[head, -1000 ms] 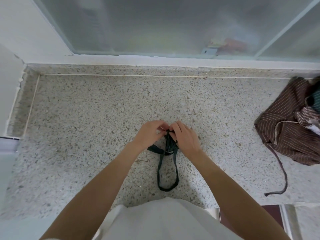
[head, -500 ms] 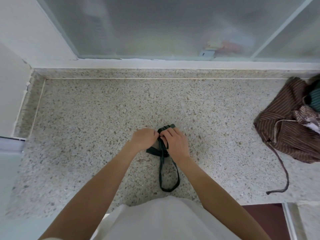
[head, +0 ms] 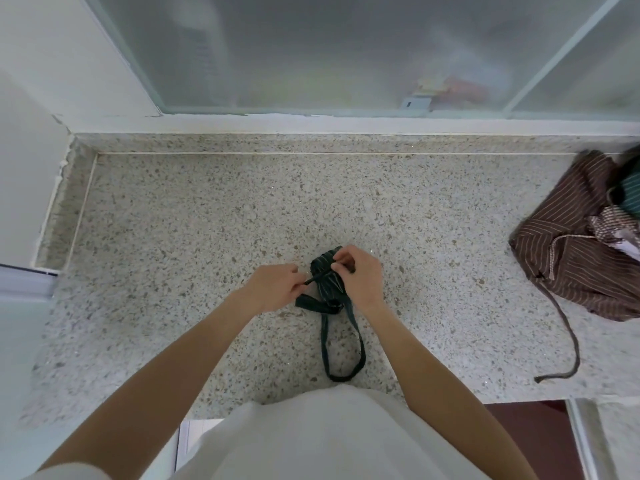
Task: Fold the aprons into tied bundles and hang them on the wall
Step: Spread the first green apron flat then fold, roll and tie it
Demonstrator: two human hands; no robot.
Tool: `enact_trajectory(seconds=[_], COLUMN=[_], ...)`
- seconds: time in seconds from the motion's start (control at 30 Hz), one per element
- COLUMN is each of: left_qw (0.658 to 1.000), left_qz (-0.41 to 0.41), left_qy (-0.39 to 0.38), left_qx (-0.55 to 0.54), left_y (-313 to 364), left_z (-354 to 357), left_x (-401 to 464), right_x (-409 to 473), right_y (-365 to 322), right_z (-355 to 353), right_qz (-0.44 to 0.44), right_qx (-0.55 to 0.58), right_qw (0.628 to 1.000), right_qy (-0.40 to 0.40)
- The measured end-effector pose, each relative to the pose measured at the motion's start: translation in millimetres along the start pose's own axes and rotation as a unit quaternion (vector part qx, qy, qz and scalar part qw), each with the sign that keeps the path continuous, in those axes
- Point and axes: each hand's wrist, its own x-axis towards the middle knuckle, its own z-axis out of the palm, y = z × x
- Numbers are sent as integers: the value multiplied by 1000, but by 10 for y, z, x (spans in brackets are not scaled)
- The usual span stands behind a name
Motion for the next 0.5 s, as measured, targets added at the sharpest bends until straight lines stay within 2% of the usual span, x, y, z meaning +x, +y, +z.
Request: enact_trajectory(seconds=[0.27,0.33,0.43,0.5], left_qw=[997,998,996,987], left_qz=[-7,-14,-55,-113], left_qy=[75,63,47,116], left_qx=[11,29,47,10], left_y=[-163,-174,-91,-64], left_z=[264,251,216,191], left_x=[-131,-105,-54,-81], right_x=[-12,5,69,104], right_y=[80,53,69,140], right_z=[-64,-83,-250,-461], right_qz=[67,104,170,197], right_qx=[111,149,192,176], right_qw=[991,983,966,964], right_qy=[17,11,-10,20])
